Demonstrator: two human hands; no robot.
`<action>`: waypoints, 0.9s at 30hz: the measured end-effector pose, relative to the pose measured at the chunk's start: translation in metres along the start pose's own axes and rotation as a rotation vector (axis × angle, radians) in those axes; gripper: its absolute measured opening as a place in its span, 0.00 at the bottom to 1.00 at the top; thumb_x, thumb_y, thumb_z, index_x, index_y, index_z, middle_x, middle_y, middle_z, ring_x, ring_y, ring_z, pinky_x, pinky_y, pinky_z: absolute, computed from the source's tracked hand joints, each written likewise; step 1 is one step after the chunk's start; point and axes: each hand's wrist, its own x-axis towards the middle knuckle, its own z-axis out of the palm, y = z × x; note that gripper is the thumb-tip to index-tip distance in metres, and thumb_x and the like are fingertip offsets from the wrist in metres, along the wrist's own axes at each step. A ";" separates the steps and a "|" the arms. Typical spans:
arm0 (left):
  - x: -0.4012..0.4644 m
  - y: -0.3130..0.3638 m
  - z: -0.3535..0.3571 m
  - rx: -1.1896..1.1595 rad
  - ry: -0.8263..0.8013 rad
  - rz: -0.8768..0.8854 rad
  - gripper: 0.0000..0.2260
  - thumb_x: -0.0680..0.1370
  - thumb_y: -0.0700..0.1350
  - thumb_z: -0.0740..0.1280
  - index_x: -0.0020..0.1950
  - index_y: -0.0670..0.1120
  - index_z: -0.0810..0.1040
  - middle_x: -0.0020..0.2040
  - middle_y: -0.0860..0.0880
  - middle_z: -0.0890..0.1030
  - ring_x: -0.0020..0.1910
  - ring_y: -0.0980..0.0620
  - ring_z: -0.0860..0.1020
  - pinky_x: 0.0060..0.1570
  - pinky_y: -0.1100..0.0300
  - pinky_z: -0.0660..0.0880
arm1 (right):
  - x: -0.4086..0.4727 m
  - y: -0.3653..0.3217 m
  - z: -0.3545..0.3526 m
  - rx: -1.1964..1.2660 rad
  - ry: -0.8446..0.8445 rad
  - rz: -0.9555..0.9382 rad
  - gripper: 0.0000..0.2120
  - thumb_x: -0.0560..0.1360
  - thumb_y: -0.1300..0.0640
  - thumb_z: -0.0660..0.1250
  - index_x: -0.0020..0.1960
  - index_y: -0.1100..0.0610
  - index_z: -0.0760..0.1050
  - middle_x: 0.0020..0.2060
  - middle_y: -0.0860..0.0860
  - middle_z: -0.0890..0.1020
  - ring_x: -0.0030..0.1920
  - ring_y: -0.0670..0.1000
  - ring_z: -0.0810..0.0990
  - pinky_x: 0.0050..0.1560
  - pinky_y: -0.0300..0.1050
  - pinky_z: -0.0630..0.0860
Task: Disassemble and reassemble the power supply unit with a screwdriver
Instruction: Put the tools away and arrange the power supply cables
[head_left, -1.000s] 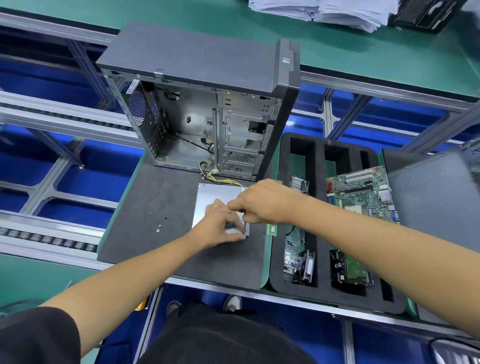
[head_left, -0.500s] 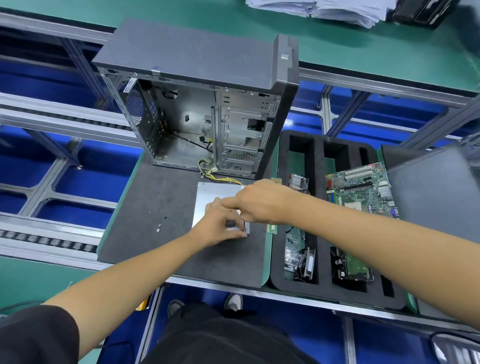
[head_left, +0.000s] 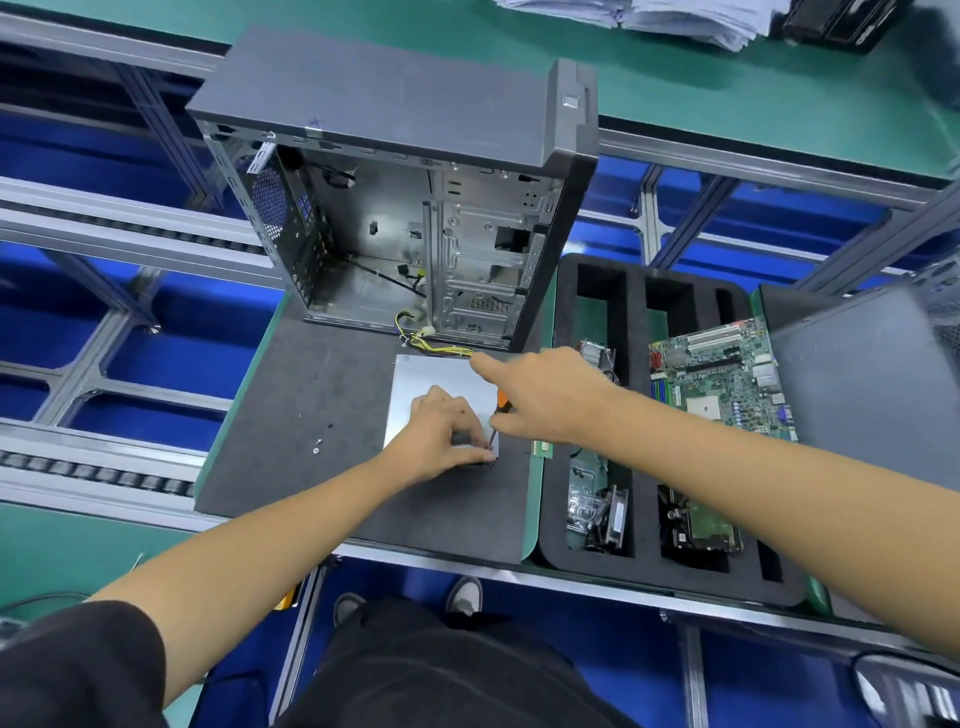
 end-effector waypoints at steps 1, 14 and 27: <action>0.000 0.001 0.000 -0.006 -0.006 -0.008 0.11 0.69 0.63 0.76 0.41 0.57 0.84 0.44 0.62 0.79 0.50 0.54 0.66 0.54 0.61 0.58 | 0.001 0.004 -0.004 -0.031 -0.008 -0.060 0.19 0.74 0.46 0.60 0.60 0.50 0.58 0.36 0.46 0.69 0.27 0.56 0.67 0.25 0.43 0.57; -0.002 0.006 0.002 -0.017 -0.004 -0.024 0.07 0.70 0.56 0.79 0.40 0.56 0.84 0.43 0.58 0.81 0.54 0.48 0.70 0.57 0.51 0.64 | 0.009 -0.017 0.003 -0.061 -0.098 -0.069 0.13 0.78 0.50 0.66 0.55 0.48 0.62 0.27 0.47 0.62 0.28 0.56 0.71 0.26 0.45 0.56; -0.004 0.012 -0.005 -0.139 -0.016 -0.023 0.11 0.69 0.51 0.79 0.47 0.60 0.82 0.40 0.60 0.83 0.55 0.53 0.74 0.62 0.43 0.64 | 0.027 0.000 -0.032 -0.207 -0.214 -0.571 0.12 0.78 0.52 0.58 0.61 0.47 0.69 0.39 0.51 0.80 0.31 0.59 0.73 0.29 0.46 0.61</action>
